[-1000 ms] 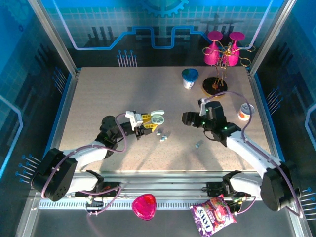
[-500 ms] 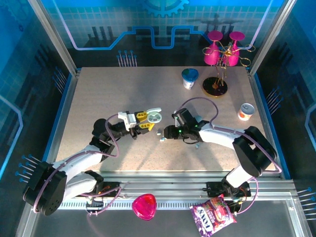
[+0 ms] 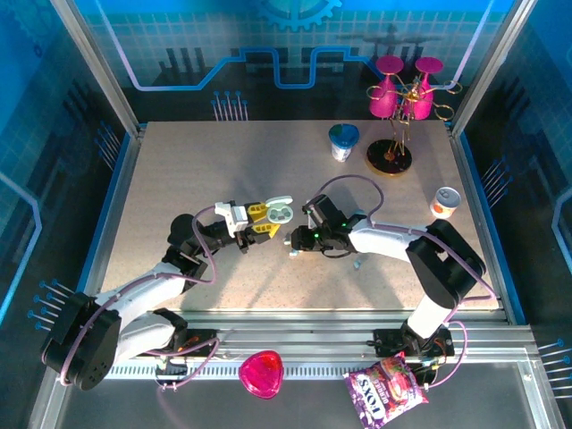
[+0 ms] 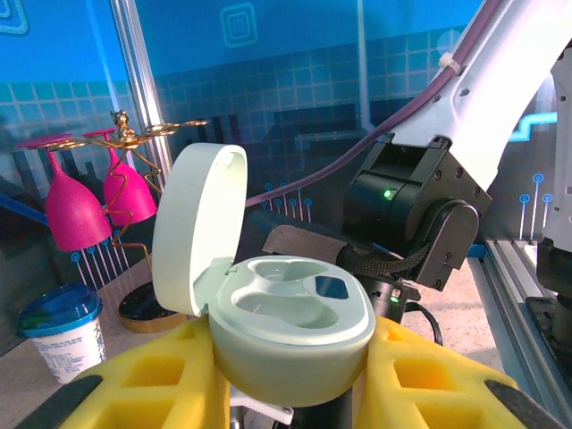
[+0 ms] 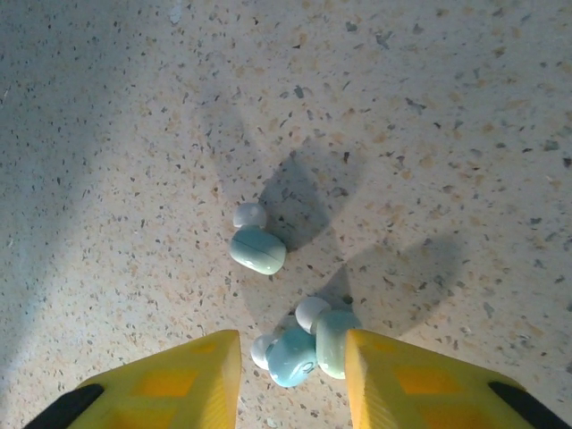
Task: Insert the wireless bluetooth earbuds into the charging case
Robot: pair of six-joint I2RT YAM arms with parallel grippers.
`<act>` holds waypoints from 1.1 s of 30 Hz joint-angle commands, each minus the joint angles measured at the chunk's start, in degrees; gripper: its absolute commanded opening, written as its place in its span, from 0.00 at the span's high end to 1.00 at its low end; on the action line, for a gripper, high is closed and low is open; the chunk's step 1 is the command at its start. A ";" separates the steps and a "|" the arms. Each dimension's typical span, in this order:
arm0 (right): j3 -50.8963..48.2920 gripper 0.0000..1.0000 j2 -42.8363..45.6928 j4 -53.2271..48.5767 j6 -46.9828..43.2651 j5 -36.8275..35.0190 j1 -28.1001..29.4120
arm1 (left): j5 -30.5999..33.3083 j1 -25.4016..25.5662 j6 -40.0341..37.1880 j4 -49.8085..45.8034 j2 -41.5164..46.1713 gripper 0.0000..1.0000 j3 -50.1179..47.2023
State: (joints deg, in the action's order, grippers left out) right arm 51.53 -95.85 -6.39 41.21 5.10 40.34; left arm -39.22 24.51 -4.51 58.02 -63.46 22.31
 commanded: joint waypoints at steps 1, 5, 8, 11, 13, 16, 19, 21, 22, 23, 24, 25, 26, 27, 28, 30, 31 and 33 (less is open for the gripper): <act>1.03 0.66 -0.48 -0.47 1.04 0.94 1.05 | -0.94 -0.28 -0.63 0.08 0.63 0.75 0.48; 0.86 0.65 -0.98 0.45 2.25 2.00 1.85 | -1.00 -0.29 -0.76 0.11 0.53 0.75 0.50; 1.03 0.65 -1.51 0.47 2.81 1.99 2.71 | -0.92 -0.27 -0.92 0.17 0.78 0.75 0.40; 0.68 0.65 -1.64 0.59 3.45 1.62 3.03 | -0.77 -0.33 -1.02 0.01 0.99 0.75 0.37; 0.51 0.63 -1.86 0.90 3.82 1.63 3.11 | -0.77 -0.31 -1.06 -0.04 0.98 0.74 0.44; 0.67 0.62 -2.27 0.65 4.20 1.51 3.17 | -0.77 -0.27 -1.21 -0.10 0.88 0.75 0.39; 1.03 0.61 -2.37 -0.14 4.62 1.22 3.16 | -0.64 -0.28 -1.36 -0.18 0.80 0.75 0.41; 1.10 0.59 -2.20 -0.11 4.89 1.70 3.16 | -0.59 -0.26 -1.56 -0.38 0.80 0.75 0.42; 1.03 0.59 -2.07 -0.07 5.13 1.97 3.19 | -0.55 -0.26 -1.64 -0.44 0.83 0.75 0.41; 0.90 0.59 -1.97 -0.03 5.37 2.06 3.40 | -0.51 -0.26 -1.73 -0.53 0.80 0.74 0.52; 0.77 0.59 -1.86 0.17 5.62 2.08 3.43 | -0.52 -0.27 -1.74 -0.62 0.71 0.74 0.49; 0.60 0.59 -1.79 0.28 5.73 2.06 3.58 | -0.51 -0.28 -1.73 -0.70 0.75 0.74 0.51; 0.44 0.59 -1.74 0.41 5.94 2.10 3.59 | -0.50 -0.29 -1.77 -0.71 0.76 0.74 0.59; 0.42 0.59 -1.87 0.46 6.03 2.10 3.69 | -0.51 -0.27 -1.87 -0.76 0.78 0.75 0.60; 0.33 0.59 -2.04 0.46 6.13 2.11 3.64 | -0.52 -0.25 -1.90 -0.72 0.71 0.74 0.65; 0.15 0.58 -2.50 0.66 6.39 2.19 3.76 | -0.58 -0.26 -1.90 -0.76 0.79 0.75 0.68; 0.07 0.58 -2.73 1.04 6.57 2.28 3.78 | -0.59 -0.30 -1.90 -0.79 0.73 0.74 0.69; -0.02 0.58 -3.14 1.40 6.78 2.63 3.78 | -0.50 -0.26 -1.99 -0.89 0.78 0.74 0.60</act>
State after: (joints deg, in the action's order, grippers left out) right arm 51.53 -97.67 -5.80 46.74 6.70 43.22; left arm -39.22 24.51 -5.08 57.21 -63.46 22.28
